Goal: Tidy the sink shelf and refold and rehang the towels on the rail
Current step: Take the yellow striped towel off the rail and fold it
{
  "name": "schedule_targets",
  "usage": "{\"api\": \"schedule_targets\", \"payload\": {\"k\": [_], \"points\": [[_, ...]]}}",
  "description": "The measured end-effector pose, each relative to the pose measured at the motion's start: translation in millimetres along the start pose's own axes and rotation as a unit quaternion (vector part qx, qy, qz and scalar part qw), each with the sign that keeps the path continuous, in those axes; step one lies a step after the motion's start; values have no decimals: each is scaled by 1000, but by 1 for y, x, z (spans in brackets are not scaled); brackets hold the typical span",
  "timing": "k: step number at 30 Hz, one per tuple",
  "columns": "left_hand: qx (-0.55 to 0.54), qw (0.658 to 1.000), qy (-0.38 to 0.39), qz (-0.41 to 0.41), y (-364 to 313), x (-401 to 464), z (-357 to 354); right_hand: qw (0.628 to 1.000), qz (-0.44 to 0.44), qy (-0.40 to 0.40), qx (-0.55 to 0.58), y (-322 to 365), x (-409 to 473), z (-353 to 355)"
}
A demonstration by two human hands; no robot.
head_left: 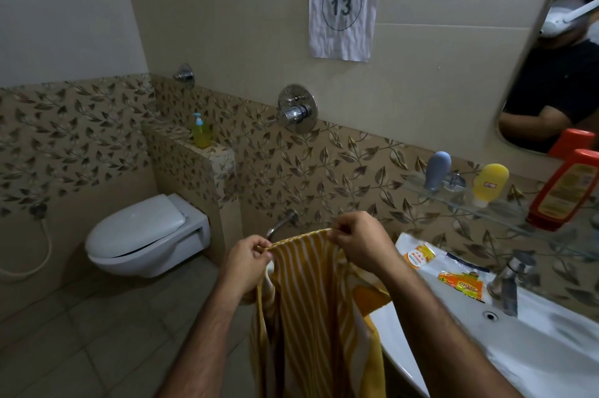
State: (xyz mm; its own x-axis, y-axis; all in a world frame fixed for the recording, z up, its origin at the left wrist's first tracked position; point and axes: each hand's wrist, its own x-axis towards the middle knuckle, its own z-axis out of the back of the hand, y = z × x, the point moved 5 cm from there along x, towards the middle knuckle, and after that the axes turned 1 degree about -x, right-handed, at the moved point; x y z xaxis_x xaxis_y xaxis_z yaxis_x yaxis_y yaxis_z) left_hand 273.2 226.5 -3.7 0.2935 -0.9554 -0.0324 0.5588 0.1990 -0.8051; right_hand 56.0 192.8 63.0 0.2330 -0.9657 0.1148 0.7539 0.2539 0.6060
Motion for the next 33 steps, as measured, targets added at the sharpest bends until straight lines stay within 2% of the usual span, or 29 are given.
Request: {"api": "schedule_targets", "payload": {"k": [5, 9, 12, 16, 19, 23, 28, 33], "points": [[-25, 999, 18, 13, 6, 1, -6, 1000, -1, 3, 19, 6, 4, -7], [-82, 994, 69, 10, 1, -4, -13, 994, 12, -65, -83, 14, 3, -5], [-104, 990, 92, -23, -12, -13, -15, 982, 44, -101, -153, 19, 2, -4], [-132, 981, 117, -76, -39, -21, -16, 984, 119, 8, -135, 30, -1, -17], [-115, 984, 86, -101, -52, -19, -16, 985, 132, 14, -110, 34, -1, -18], [-95, 991, 47, -85, -54, -15, -17, 985, 132, 3, -110, 33, -1, -16], [-71, 994, -25, -73, -55, -10, -8, 994, 72, 35, -76, 16, -2, -8], [-24, 996, -44, -80, -52, -6, 2, 996, 28, 22, -85, 2, -3, 11]]}}
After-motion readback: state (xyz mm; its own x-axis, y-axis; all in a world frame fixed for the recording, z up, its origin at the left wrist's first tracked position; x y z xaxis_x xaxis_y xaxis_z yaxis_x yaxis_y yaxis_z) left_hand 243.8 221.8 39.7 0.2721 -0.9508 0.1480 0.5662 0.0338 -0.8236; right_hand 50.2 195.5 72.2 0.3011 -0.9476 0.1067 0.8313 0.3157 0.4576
